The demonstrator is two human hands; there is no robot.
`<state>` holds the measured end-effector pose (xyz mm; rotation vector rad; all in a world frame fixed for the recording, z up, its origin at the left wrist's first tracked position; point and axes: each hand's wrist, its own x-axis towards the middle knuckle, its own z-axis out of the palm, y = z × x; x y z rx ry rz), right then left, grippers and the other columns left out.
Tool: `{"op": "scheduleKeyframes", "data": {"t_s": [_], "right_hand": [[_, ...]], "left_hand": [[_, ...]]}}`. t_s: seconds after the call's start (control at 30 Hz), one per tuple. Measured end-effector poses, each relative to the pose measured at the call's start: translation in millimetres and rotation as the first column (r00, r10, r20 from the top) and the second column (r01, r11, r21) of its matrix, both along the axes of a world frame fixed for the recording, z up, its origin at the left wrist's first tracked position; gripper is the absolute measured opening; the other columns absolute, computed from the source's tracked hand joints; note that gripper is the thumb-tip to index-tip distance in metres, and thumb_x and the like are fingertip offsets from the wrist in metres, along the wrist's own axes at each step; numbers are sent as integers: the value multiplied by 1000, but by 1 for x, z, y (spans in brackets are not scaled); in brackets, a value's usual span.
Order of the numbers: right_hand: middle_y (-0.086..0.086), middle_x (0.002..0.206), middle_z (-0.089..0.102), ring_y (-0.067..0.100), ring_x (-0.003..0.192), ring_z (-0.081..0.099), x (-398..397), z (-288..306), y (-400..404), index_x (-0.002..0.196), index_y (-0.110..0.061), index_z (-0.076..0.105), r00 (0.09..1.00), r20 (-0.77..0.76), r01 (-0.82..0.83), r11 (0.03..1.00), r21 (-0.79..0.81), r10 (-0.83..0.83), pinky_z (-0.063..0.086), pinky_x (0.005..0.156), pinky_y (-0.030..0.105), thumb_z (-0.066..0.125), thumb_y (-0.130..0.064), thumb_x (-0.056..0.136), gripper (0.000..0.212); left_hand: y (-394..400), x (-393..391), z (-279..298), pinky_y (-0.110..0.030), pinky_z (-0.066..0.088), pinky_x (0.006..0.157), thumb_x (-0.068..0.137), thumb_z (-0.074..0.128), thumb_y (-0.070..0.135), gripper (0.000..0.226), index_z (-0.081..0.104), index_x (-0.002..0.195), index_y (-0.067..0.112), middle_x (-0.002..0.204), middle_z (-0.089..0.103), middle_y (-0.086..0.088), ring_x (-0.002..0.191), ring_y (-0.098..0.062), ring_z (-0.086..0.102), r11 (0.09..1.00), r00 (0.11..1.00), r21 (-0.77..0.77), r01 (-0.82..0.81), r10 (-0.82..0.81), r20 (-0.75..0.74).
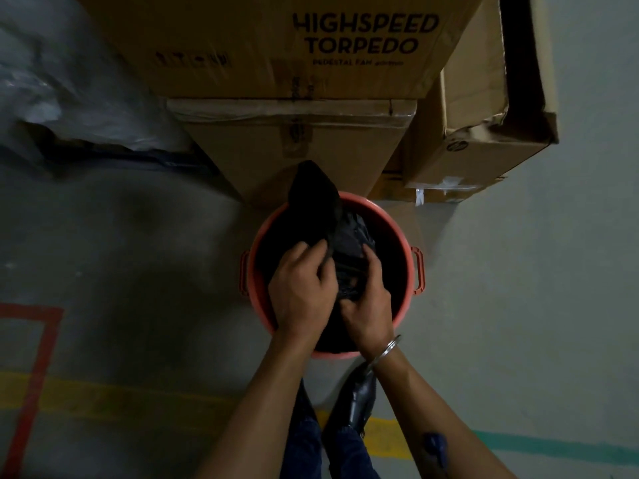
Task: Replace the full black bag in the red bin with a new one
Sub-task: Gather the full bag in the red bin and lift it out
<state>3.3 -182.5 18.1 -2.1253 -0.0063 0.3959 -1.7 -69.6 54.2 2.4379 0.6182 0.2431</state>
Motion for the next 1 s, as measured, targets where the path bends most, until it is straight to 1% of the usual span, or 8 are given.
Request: {"op": "scheduleKeyframes", "data": {"t_s": [0.07, 0.17, 0.27, 0.37, 0.57, 0.7, 0.87, 1.0], "right_hand": [[-12, 111, 63, 2, 91, 66, 7, 5, 1, 151, -21, 26, 998, 43, -45, 995, 87, 42, 54, 82, 20, 64, -19, 83, 78], [-13, 107, 66, -4, 96, 63, 14, 7, 3, 127, -18, 60, 995, 81, -78, 977, 196, 63, 54, 86, 25, 54, -27, 83, 45], [2, 88, 67, 11, 80, 64, 14, 0, 2, 100, -15, 72, 978, 201, -81, 990, 118, 56, 53, 71, 39, 67, -11, 80, 21], [1, 82, 63, 13, 74, 62, 10, -4, 1, 98, -17, 75, 974, 198, -125, 990, 72, 109, 50, 65, 38, 73, -3, 77, 25], [-5, 75, 53, 12, 67, 53, 5, -4, 0, 85, -20, 72, 925, 213, -306, 950, -69, 314, 44, 54, 35, 64, -2, 73, 23], [-13, 80, 53, 8, 72, 55, 4, 1, -4, 88, -20, 71, 901, 229, -353, 930, -105, 368, 39, 56, 24, 57, -7, 72, 25], [-10, 84, 62, 11, 74, 62, 4, 8, -3, 115, -12, 50, 990, 126, 68, 997, -25, -64, 50, 67, 23, 57, 6, 69, 50], [-2, 88, 66, 10, 73, 56, 18, 9, 1, 107, -10, 58, 962, -31, 271, 962, -33, -272, 43, 65, 7, 54, 6, 78, 34]], "left_hand": [[-8, -11, -3, -31, 50, 61, 82, 54, 25, 30, 75, 99, 12, 86, 66, -5, 77, -22, 63, 995, 992, -25, 97, -94, 84], [-13, -20, 0, -31, 50, 60, 79, 54, 25, 22, 73, 82, 13, 77, 66, 2, 72, -15, 63, 952, 969, -251, 174, -119, 217], [-4, -12, 2, -28, 45, 60, 88, 46, 41, 28, 64, 79, 22, 67, 60, 9, 67, -9, 59, 820, 965, -564, -98, 217, 148], [13, 10, -4, -22, 37, 56, 87, 50, 60, 37, 56, 91, 24, 79, 61, 10, 78, -17, 62, 782, 886, -428, -452, 450, -114], [25, 56, -35, -30, 51, 88, 51, 79, 65, 95, 51, 131, 23, 117, 65, 7, 106, -15, 64, 755, 843, -455, -472, 236, -484], [30, 62, -51, -36, 57, 84, 69, 79, 27, 50, 68, 116, 13, 108, 72, -5, 98, -23, 69, 633, 781, -473, -613, 398, -480], [26, 46, -31, -35, 55, 88, 87, 59, 16, 25, 74, 106, 23, 104, 73, 6, 99, -14, 68, 612, 846, -619, -492, 503, -175], [15, 33, -6, -9, 48, 71, 86, 53, 3, 22, 72, 88, 15, 97, 70, 0, 89, -1, 66, 500, 839, -752, -428, 530, -126]]}}
